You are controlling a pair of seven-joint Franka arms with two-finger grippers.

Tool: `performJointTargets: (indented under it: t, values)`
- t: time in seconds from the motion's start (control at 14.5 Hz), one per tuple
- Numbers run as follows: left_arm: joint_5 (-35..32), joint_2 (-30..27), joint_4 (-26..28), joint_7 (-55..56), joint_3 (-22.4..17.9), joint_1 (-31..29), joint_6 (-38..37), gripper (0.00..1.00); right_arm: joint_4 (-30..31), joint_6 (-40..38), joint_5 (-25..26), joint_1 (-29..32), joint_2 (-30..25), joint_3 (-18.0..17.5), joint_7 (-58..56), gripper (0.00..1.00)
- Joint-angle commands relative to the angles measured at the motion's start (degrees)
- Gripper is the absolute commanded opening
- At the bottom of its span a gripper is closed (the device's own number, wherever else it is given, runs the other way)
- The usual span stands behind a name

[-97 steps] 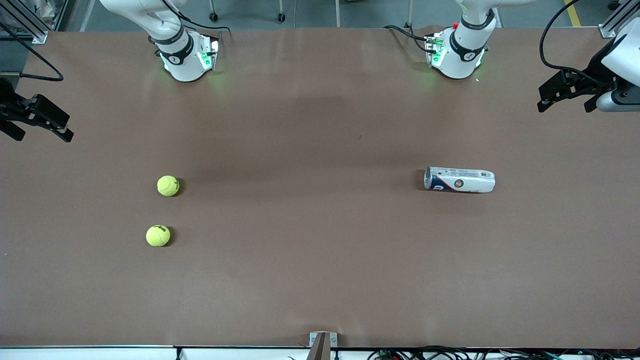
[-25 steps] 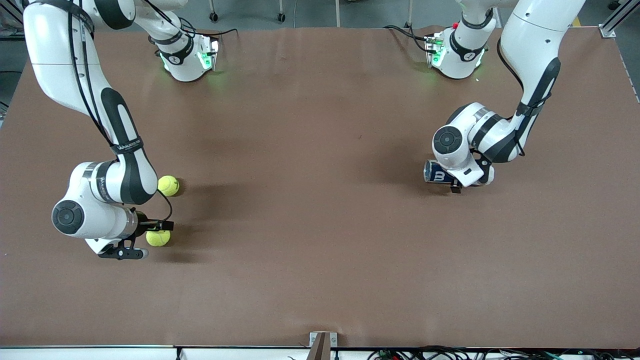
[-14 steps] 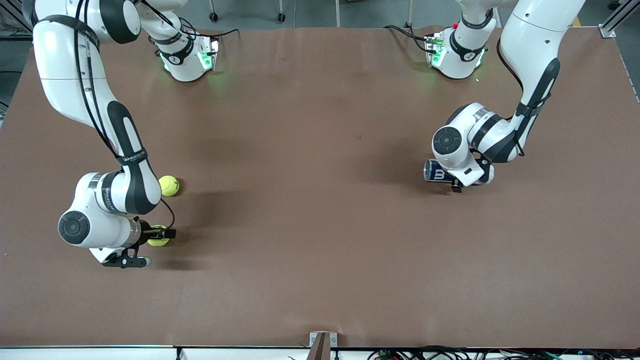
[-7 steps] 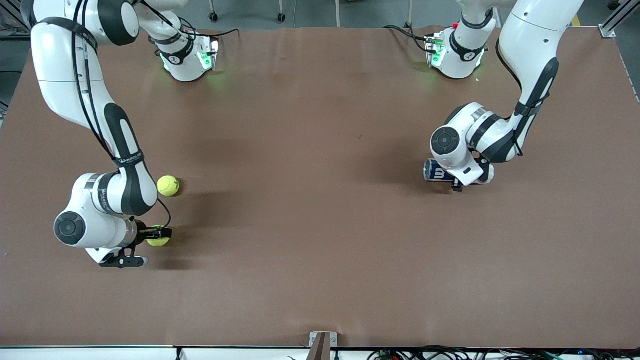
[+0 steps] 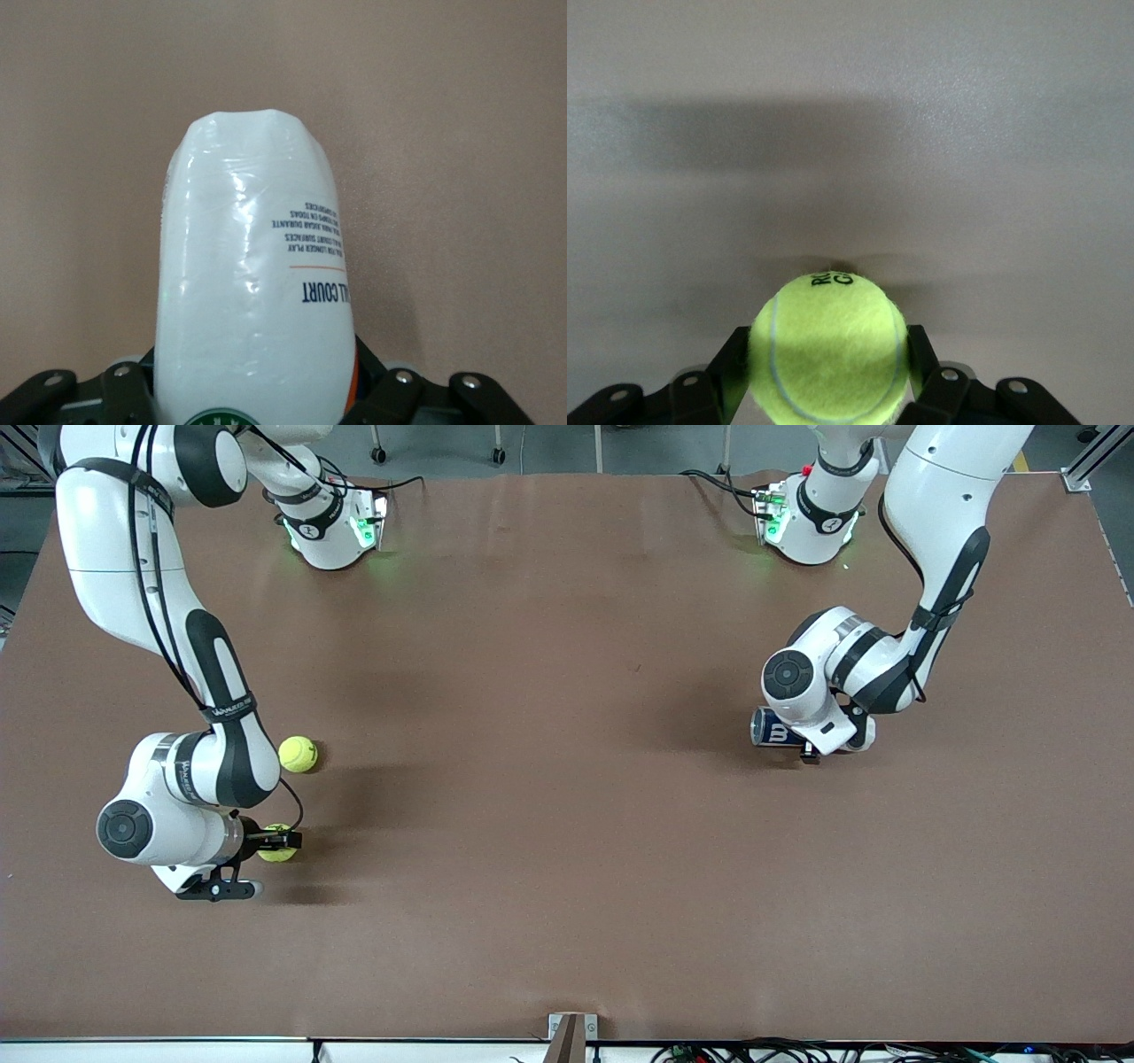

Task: Insert tennis ball vertically with right arm
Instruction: 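Close the right gripper on the nearer tennis ball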

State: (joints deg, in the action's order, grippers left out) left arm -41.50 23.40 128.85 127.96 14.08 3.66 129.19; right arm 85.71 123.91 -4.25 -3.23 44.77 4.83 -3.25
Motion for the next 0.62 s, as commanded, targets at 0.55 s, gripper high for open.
performJointTargets:
  t: [0.55]
  values:
    - [-0.86,4.72,-5.79,0.28,0.07,0.56,0.18,0.67,-1.25,-5.93,-0.06,-0.55,-3.88,-0.61,-0.70,0.33]
